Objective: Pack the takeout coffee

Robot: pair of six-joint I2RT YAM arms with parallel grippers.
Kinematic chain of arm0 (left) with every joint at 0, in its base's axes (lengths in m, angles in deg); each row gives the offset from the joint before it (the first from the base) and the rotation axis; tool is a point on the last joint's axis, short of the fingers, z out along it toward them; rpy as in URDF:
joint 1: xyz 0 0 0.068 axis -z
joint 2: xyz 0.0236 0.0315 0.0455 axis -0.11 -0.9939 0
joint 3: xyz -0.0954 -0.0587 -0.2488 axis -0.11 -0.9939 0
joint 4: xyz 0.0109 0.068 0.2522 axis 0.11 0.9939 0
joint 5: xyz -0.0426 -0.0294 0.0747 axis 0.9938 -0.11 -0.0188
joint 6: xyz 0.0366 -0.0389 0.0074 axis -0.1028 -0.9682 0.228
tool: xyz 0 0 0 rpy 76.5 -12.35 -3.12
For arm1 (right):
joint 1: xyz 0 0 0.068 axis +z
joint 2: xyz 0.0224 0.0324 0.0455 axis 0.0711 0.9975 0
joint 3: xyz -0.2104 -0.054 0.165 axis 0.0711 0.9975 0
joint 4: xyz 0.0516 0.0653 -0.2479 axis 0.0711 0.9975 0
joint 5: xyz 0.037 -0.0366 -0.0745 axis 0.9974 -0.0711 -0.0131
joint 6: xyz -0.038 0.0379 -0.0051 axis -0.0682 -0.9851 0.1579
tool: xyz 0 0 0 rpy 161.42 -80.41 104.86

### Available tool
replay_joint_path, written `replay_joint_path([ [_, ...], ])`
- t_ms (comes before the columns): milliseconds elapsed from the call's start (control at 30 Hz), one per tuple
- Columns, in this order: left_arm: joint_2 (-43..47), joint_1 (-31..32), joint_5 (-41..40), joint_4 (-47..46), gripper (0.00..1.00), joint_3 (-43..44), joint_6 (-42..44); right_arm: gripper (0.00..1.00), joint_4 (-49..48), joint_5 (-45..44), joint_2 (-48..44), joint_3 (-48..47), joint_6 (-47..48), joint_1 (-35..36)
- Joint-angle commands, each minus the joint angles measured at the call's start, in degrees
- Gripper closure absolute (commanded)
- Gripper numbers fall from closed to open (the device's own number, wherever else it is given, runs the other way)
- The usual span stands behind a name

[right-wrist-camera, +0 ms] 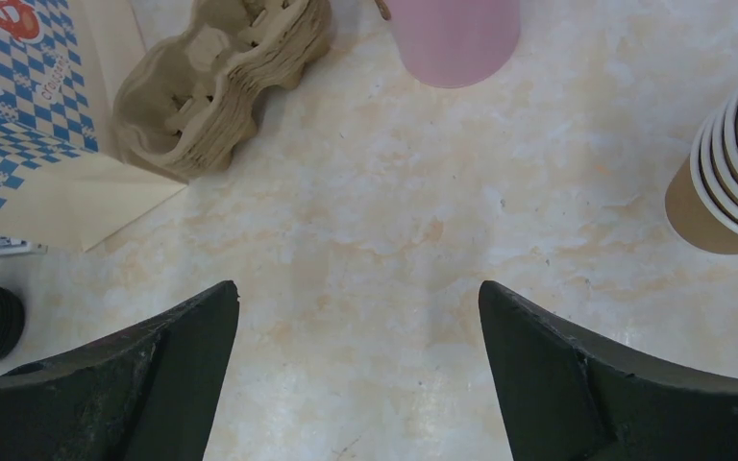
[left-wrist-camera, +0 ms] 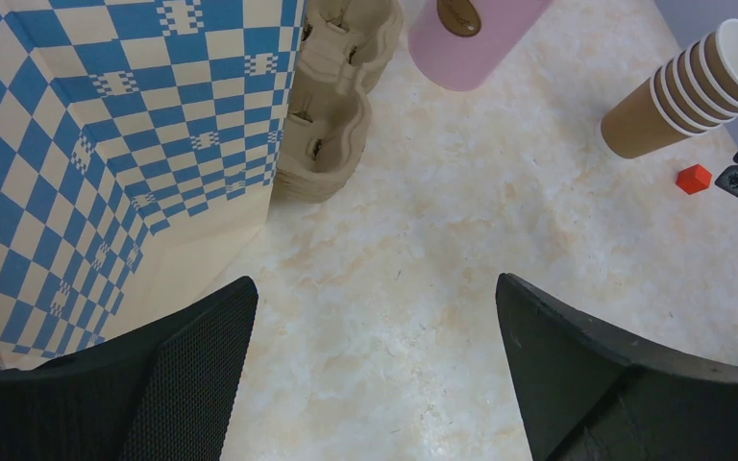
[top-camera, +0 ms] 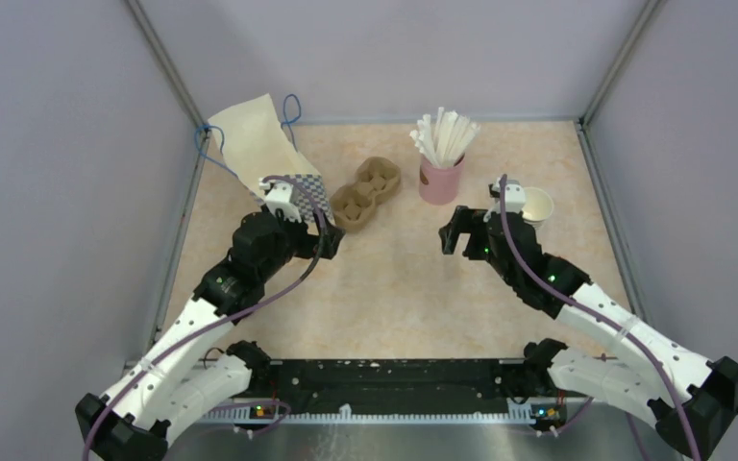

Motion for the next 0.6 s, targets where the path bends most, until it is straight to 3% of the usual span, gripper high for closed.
replay_joint_path([
  [0,1.43,0.13,0.07,-2.48,0.01,-0.45,-0.22,0.06,-1.52,-0.45,-1.10,0.07,0.15,0.39],
  [267,2.38,0.12,0.48,-1.89,0.01,0.32,2.15,0.07,2.88,-5.86,-0.29,-1.31,-0.80,0.39],
  [400,2.55,0.17,-0.82,1.18,0.01,3.06,5.07,0.13,8.20,-11.41,4.86,-5.56,1.88,0.34],
  [500,3.24,0.10,0.73,2.26,0.01,3.87,6.28,0.30,16.68,-16.80,13.51,-13.13,4.30,-0.76],
  [567,4.08,0.17,1.29,1.88,0.01,3.17,6.91,0.56,22.10,-18.35,19.18,-19.46,5.26,-2.83],
])
